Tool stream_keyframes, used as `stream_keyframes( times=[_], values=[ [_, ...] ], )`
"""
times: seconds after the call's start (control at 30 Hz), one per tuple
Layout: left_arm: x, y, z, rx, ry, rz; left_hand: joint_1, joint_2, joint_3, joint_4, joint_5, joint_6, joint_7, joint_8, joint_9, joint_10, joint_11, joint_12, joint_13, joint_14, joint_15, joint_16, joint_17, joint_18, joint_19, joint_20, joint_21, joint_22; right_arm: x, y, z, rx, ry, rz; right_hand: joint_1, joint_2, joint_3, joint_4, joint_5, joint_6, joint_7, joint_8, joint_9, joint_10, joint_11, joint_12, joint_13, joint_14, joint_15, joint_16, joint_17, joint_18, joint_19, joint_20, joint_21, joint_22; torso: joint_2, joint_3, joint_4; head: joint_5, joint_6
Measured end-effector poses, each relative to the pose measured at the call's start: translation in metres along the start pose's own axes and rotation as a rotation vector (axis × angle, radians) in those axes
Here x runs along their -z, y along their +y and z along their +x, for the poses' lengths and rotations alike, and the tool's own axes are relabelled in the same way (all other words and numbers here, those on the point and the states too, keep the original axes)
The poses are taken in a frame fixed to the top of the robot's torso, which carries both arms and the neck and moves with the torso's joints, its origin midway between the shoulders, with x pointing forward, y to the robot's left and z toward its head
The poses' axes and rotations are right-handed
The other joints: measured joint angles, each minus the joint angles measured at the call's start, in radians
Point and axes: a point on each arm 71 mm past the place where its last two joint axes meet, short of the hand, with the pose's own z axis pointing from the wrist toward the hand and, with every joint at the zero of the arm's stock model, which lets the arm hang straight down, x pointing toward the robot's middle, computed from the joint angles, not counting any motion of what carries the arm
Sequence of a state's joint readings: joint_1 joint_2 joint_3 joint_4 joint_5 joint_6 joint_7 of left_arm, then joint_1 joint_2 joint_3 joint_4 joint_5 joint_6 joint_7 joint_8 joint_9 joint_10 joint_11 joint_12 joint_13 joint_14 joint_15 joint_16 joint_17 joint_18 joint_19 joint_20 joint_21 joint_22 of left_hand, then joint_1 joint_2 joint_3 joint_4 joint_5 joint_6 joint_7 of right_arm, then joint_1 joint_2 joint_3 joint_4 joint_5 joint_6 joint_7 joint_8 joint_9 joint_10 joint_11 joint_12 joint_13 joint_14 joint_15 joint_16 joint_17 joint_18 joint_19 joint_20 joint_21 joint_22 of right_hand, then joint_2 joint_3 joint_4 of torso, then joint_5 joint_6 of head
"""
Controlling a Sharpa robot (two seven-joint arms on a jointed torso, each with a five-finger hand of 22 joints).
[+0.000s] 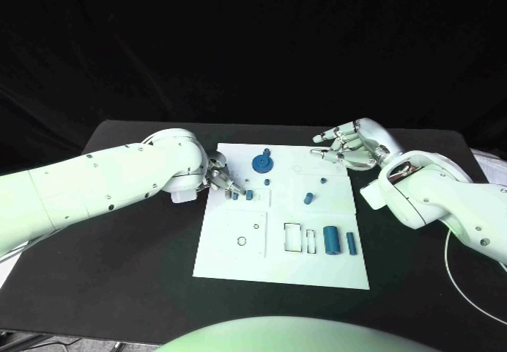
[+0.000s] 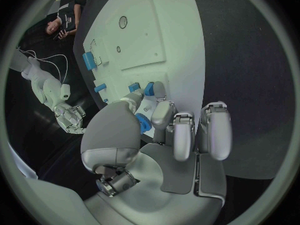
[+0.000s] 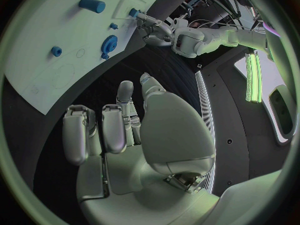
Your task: Assemble the parts on the task board
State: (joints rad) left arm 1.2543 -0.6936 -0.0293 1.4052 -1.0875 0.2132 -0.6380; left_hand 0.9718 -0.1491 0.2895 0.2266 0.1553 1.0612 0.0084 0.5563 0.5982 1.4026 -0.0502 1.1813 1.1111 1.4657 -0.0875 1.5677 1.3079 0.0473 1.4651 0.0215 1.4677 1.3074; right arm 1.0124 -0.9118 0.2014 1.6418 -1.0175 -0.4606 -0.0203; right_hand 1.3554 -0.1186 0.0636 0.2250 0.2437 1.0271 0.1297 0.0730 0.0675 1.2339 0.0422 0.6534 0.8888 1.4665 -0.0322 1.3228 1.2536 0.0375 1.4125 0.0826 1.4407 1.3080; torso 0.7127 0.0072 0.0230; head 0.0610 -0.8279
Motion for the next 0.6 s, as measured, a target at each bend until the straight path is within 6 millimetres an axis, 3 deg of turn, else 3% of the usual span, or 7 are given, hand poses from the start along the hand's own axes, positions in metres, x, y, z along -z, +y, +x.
stream_keyframes(
  times=[0.17, 0.3, 0.37, 0.4, 0.47, 0.53, 0.6],
  values=[
    [0.003, 0.003, -0.002, 0.018, -0.018, 0.002, 0.0, 0.008, -0.074, 0.032, -0.029, 0.0, 0.0, -0.003, -0.003, 0.0, 0.0, 0.0, 0.0, 0.0, -0.007, 0.0, 0.0, 0.0, 0.0, 0.0, 0.0, 0.0, 0.0, 0.0, 0.0, 0.0, 0.0, 0.0, 0.0, 0.0, 0.0, 0.0, 0.0, 0.0, 0.0, 0.0, 0.0, 0.0, 0.0, 0.0, 0.0, 0.0, 0.0, 0.0, 0.0, 0.0, 0.0, 0.0, 0.0, 0.0, 0.0, 0.0, 0.0002, 0.0, 0.0],
    [0.007, 0.005, -0.006, 0.049, -0.044, 0.013, 0.017, 0.025, -0.106, 0.044, -0.029, 0.0, 0.0, -0.003, -0.005, 0.0, 0.0, -0.013, -0.013, 0.0, -0.007, 0.0, 0.0, 0.0, 0.0, 0.0, -0.004, 0.0, 0.0, 0.0, 0.0, 0.0, 0.0, 0.001, 0.0, 0.0, 0.0, 0.0, 0.0, 0.0, 0.0, 0.0, 0.0, 0.0, 0.0, 0.0, 0.0, 0.0, 0.0, 0.0, 0.0, 0.0, 0.0, 0.0, 0.0, 0.0, 0.0, 0.0, 0.0004, -0.002, 0.001],
    [0.009, 0.006, -0.009, 0.082, -0.063, 0.029, 0.032, 0.04, -0.127, 0.05, -0.028, -0.016, 0.011, -0.005, -0.009, -0.02, 0.004, -0.049, -0.05, 0.0, -0.007, 0.0, 0.0, 0.0, 0.0, 0.0, -0.032, 0.0, 0.0, -0.001, 0.0, 0.0, 0.0, 0.002, 0.0, 0.0, 0.0, 0.0, 0.0, 0.0, 0.0, 0.0, 0.0, 0.0, 0.0, 0.0, 0.0, 0.0, 0.0, 0.0, 0.0, 0.0, 0.0, 0.0, 0.0, 0.0, 0.0, 0.0001, 0.0004, -0.003, 0.001],
    [0.01, 0.006, -0.01, 0.101, -0.072, 0.041, 0.048, 0.047, -0.14, 0.053, -0.015, -0.041, 0.02, -0.014, -0.014, -0.058, 0.01, -0.101, -0.105, 0.0, -0.007, 0.0, 0.0, 0.0, -0.013, 0.0, -0.067, 0.0, 0.0, -0.001, 0.0, 0.0, 0.0, 0.002, 0.0, 0.0, 0.0, 0.0, 0.0, 0.0, 0.0, 0.0, 0.0, 0.0, 0.0, 0.0, 0.0, 0.0, 0.0, 0.0, 0.0, 0.0, 0.0, 0.0, 0.0, 0.0, 0.0, 0.0003, 0.0005, -0.004, 0.001],
    [0.011, 0.006, -0.014, 0.154, -0.092, 0.082, 0.075, 0.053, -0.154, 0.056, -0.002, -0.087, 0.039, -0.03, -0.022, -0.155, 0.028, -0.231, -0.238, 0.0, 0.007, -0.012, 0.0, 0.025, -0.077, 0.007, -0.16, -0.043, 0.0, -0.001, 0.0, 0.0, 0.0, 0.003, 0.0, 0.0, 0.0, 0.0, 0.0, 0.0, 0.0, 0.0, 0.0, 0.0, 0.0, 0.0, 0.0, 0.0, 0.0, 0.0, 0.0, 0.0, 0.0, 0.0, 0.0, 0.0, 0.0, 0.0005, 0.0005, -0.005, 0.001],
    [0.012, 0.004, -0.016, 0.207, -0.11, 0.133, 0.11, 0.064, -0.174, 0.061, 0.003, -0.156, 0.072, -0.051, -0.035, -0.287, 0.06, -0.363, -0.357, -0.007, 0.036, -0.129, 0.0, 0.072, -0.219, 0.028, -0.36, -0.225, 0.0, -0.001, 0.0, 0.001, 0.0, 0.003, 0.0, 0.0, 0.0, 0.0, 0.0, 0.0, 0.0, 0.0, 0.0, 0.0, 0.0, 0.0, 0.0, 0.0, 0.0, 0.0, 0.0, 0.0, 0.0, 0.0, 0.0, 0.0, 0.0, 0.0005, 0.0007, -0.006, 0.001],
    [0.013, 0.0, -0.019, 0.263, -0.139, 0.197, 0.148, 0.065, -0.192, 0.058, 0.006, -0.23, 0.109, -0.076, -0.054, -0.389, 0.102, -0.425, -0.403, -0.104, 0.07, -0.312, -0.098, 0.109, -0.372, 0.054, -0.58, -0.415, 0.0, -0.001, 0.0, 0.001, 0.0, 0.003, 0.0, 0.0, 0.0, 0.0, 0.0, 0.0, 0.0, 0.0, 0.0, 0.0, 0.0, 0.0, 0.0, 0.0, 0.0, 0.0, 0.0, 0.0, 0.0, 0.0, 0.0, 0.0, 0.0, 0.0005, 0.0011, -0.007, 0.002]
  ],
)
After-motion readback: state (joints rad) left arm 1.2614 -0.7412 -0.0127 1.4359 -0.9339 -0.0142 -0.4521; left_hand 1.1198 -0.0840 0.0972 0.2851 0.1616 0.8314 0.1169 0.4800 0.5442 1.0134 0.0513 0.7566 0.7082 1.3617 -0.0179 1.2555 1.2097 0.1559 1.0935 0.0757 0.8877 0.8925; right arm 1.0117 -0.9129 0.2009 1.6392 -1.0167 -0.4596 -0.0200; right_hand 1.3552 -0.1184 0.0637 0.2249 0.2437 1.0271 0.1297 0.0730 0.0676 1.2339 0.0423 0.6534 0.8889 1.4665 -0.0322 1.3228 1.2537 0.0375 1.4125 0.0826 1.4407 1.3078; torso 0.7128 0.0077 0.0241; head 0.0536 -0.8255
